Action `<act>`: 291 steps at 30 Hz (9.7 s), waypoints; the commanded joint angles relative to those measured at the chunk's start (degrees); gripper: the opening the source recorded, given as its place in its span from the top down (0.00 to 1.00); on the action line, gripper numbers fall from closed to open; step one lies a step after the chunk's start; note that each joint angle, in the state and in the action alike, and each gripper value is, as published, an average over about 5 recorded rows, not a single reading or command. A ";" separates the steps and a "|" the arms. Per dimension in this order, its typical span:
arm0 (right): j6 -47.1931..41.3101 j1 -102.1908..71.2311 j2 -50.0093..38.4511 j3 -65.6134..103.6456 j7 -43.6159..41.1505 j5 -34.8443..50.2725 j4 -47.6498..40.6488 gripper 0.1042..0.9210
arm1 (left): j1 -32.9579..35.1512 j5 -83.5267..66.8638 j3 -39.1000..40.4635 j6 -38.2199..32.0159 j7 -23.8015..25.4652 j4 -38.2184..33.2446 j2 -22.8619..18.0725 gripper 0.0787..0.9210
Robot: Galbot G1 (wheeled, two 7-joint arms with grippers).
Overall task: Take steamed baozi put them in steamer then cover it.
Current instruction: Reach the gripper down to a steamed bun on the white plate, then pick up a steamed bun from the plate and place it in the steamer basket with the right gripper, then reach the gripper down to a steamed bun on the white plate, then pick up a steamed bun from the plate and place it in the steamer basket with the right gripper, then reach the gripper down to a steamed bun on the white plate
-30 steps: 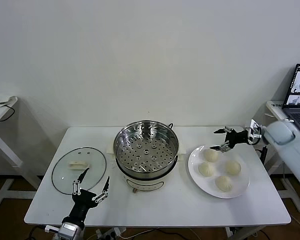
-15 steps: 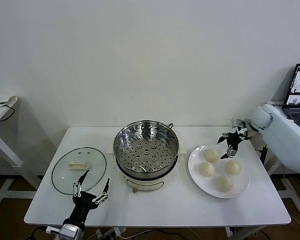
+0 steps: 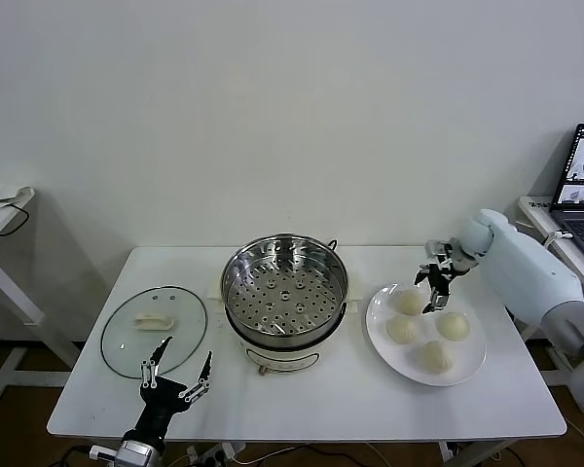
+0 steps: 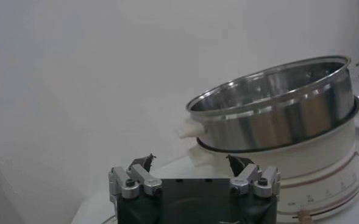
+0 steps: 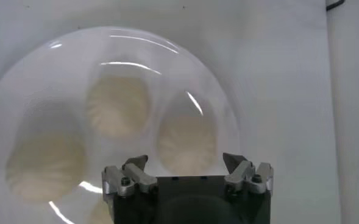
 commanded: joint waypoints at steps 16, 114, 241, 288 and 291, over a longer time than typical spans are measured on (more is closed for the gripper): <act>0.56 -0.79 0.87 -0.13 2.99 -1.95 0.56 0.24 | 0.28 0.02 -0.18 -0.08 -0.09 -0.22 -0.17 0.12; -14.60 12.19 -19.83 -29.51 -0.19 30.55 31.39 0.12 | 1.47 0.90 1.63 -0.55 -0.58 -1.25 -0.56 0.12; -10.10 30.61 -22.71 -39.10 -8.49 28.43 38.02 0.12 | 0.77 0.48 1.06 -0.82 -1.31 -0.94 0.12 0.12; -12.43 3.50 -21.53 -23.53 1.44 17.67 33.88 0.33 | 1.88 0.69 -0.80 -1.22 -1.27 -0.02 -0.33 0.12; -11.41 7.08 -22.29 -23.01 0.41 17.01 35.76 0.35 | 1.85 0.67 -0.82 -1.23 -1.29 -0.21 -0.28 0.12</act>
